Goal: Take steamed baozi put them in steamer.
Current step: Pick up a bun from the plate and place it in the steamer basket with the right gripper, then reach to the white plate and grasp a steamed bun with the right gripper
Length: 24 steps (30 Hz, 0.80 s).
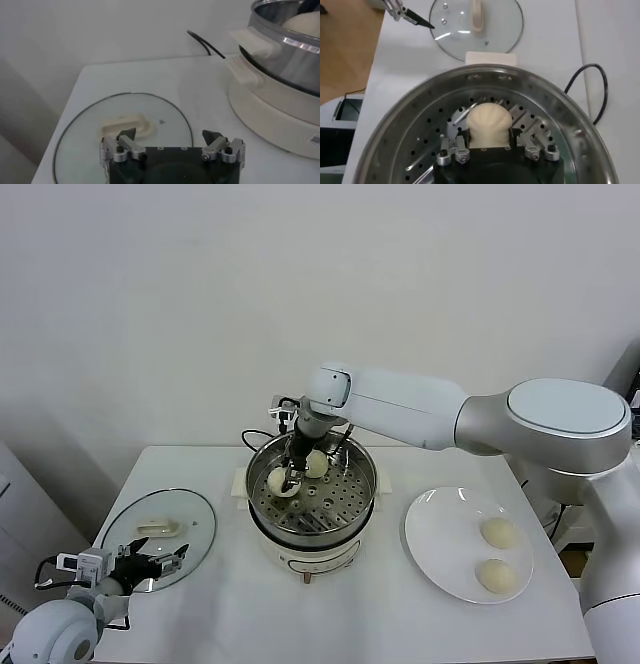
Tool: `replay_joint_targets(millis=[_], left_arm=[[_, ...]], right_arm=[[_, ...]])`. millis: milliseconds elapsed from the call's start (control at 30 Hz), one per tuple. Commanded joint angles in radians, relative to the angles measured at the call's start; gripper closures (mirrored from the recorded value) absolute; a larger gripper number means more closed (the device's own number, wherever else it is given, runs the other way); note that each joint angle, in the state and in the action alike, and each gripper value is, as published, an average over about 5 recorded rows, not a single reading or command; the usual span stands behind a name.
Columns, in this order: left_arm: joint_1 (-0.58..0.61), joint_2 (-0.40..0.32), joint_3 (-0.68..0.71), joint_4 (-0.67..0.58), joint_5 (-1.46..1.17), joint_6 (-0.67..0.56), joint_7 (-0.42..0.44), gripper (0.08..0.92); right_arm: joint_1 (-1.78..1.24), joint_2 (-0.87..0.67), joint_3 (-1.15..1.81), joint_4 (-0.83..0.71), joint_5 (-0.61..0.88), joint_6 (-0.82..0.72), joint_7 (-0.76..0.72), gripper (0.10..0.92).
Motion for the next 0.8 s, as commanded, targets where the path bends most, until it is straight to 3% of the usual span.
replay_joint_targets(millis=[33, 233, 467, 800], left_arm=[[0.001, 0.000, 0.001, 0.001, 0.000, 0.000, 0.001, 0.177], [0.001, -0.002, 0.004, 0.002, 0.000, -0.001, 0.001, 0.177], [0.000, -0.005, 0.000, -0.004, 0.000, 0.001, 0.000, 0.177], [-0.002, -0.005, -0.004, -0.013, 0.000, 0.004, -0.001, 0.177]], right_arm=[[-0.030, 0.013, 0.012, -0.016, -0.020, -0.002, 0.019, 0.537], [0.025, -0.022, 0.033, 0.004, -0.009, 0.001, -0.014, 0.408], [0.223, -0.206, -0.044, 0.140, -0.022, 0.059, -0.160, 0.225], [0.319, -0.570, -0.158, 0.317, -0.204, 0.178, -0.281, 0.203]])
